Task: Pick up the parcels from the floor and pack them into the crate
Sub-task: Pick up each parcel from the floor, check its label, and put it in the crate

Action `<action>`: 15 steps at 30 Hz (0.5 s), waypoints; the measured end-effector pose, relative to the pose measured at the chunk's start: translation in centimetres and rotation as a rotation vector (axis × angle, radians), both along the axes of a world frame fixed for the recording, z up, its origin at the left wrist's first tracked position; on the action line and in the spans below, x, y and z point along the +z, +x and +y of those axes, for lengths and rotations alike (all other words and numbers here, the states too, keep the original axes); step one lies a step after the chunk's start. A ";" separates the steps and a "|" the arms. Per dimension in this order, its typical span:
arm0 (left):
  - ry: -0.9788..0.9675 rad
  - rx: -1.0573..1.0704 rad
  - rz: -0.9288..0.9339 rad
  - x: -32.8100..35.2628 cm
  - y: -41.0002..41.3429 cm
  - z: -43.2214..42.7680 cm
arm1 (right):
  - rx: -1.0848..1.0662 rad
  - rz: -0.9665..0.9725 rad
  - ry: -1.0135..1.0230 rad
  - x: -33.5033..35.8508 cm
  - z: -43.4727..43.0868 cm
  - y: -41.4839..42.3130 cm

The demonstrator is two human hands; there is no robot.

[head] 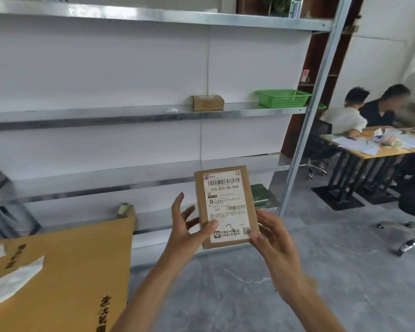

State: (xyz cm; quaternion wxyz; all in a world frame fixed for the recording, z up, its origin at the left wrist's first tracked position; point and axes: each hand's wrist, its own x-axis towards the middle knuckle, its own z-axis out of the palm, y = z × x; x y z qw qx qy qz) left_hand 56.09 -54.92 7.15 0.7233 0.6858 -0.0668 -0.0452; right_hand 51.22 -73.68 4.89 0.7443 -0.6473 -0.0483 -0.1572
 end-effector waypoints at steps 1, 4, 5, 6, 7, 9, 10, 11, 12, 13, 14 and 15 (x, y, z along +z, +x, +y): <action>-0.007 0.017 0.020 -0.2 -0.8 1.1 | 0.016 0.010 0.004 0.0 0.9 -0.5; -0.026 0.030 0.049 -0.8 -2.6 2.7 | 0.070 0.041 0.004 0.1 2.3 -1.9; -0.039 0.054 0.055 -1.1 -3.4 3.1 | 0.100 0.057 -0.009 0.0 2.7 -2.5; -0.054 0.089 0.063 -1.3 -4.3 3.5 | 0.127 0.085 -0.024 -0.1 3.0 -2.9; -0.073 0.127 0.075 -1.5 -5.3 3.8 | 0.164 0.124 -0.033 -0.2 3.3 -3.4; -0.104 0.166 0.106 -2.0 -7.2 4.6 | 0.270 0.240 -0.003 -0.5 4.0 -4.3; -0.109 0.174 0.121 -2.2 -8.2 5.0 | 0.329 0.304 0.026 -0.8 4.4 -4.7; -0.108 0.181 0.125 -2.4 -9.2 5.5 | 0.383 0.358 0.054 -1.0 4.8 -5.2; -0.099 0.194 0.121 -2.5 -10.1 6.0 | 0.434 0.393 0.075 -1.1 5.3 -5.7; -0.094 0.208 0.112 -2.5 -11.2 6.6 | 0.478 0.410 0.091 -1.3 5.8 -6.2; -0.091 0.220 0.108 -2.6 -12.1 7.3 | 0.512 0.421 0.099 -1.3 6.3 -6.7; -0.092 0.225 0.109 -2.6 -13.0 8.1 | 0.536 0.430 0.105 -1.4 6.8 -7.2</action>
